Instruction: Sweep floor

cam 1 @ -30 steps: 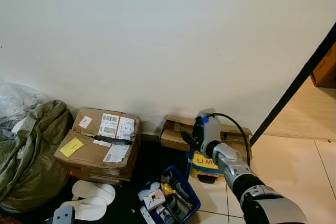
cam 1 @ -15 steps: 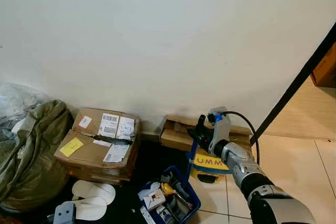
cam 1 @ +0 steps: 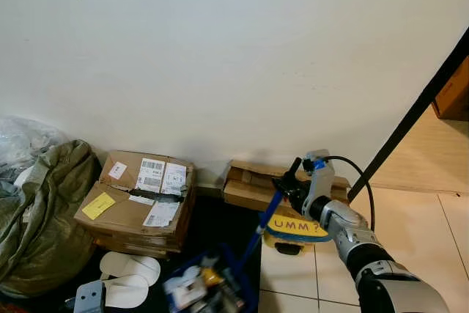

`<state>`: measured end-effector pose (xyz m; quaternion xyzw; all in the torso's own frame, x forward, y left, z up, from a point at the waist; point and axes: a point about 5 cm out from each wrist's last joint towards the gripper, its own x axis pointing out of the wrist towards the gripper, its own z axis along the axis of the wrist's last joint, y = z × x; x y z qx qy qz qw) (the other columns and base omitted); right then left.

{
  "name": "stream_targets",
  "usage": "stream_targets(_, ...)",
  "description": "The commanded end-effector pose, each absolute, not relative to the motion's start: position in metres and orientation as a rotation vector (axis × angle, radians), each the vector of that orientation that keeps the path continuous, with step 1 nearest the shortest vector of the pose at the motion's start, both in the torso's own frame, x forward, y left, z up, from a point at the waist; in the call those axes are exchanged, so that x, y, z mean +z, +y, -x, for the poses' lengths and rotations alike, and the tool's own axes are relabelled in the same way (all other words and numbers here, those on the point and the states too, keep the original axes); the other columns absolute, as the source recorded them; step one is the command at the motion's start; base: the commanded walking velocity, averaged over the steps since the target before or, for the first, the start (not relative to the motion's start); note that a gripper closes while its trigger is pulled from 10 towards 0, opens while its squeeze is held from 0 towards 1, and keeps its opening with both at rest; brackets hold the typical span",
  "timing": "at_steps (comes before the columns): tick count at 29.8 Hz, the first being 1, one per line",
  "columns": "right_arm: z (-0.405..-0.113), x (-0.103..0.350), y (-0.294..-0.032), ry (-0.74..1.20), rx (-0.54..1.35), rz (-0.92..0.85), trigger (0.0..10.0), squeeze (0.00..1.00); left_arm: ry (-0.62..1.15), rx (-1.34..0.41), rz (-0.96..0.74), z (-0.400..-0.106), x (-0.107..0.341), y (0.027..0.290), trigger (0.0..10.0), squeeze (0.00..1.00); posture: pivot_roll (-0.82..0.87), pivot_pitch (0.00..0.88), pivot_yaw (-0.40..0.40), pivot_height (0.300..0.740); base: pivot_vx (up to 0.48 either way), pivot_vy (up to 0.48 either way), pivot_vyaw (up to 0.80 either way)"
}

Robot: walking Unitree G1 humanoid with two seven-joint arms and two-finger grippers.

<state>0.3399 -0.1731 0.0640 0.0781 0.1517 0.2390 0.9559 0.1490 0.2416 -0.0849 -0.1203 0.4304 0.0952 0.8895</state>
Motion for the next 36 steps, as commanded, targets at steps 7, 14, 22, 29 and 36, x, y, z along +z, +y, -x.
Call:
stream_targets(7,-0.339,0.065,-0.168,0.304,0.536,-0.181,0.0,0.00,0.926,0.211,0.245,-0.140,-0.088,0.244,10.0,0.00,-0.01,0.169,0.052,0.740,0.000,0.000,0.00)
stream_targets(14,-0.337,0.062,-0.167,0.318,0.540,-0.173,0.0,0.00,0.925,0.210,0.250,-0.141,-0.088,0.242,10.0,0.00,-0.01,0.167,0.048,0.740,0.000,0.000,0.00)
stream_targets(22,-0.335,0.058,-0.165,0.327,0.509,-0.222,0.0,0.00,0.937,0.212,0.243,-0.139,-0.090,0.240,10.0,0.00,-0.01,0.158,0.039,0.740,0.000,0.000,0.00)
stream_targets(29,-0.335,0.056,-0.166,0.331,0.480,-0.232,0.0,0.00,0.950,0.214,0.232,-0.139,-0.090,0.240,10.0,0.00,-0.02,0.149,0.037,0.740,0.000,0.000,0.00)
stream_targets(36,-0.332,0.050,-0.167,0.351,0.419,-0.226,10.0,0.00,0.965,0.214,0.230,-0.139,-0.091,0.237,10.0,0.00,-0.02,0.114,0.021,0.740,0.000,0.000,0.00)
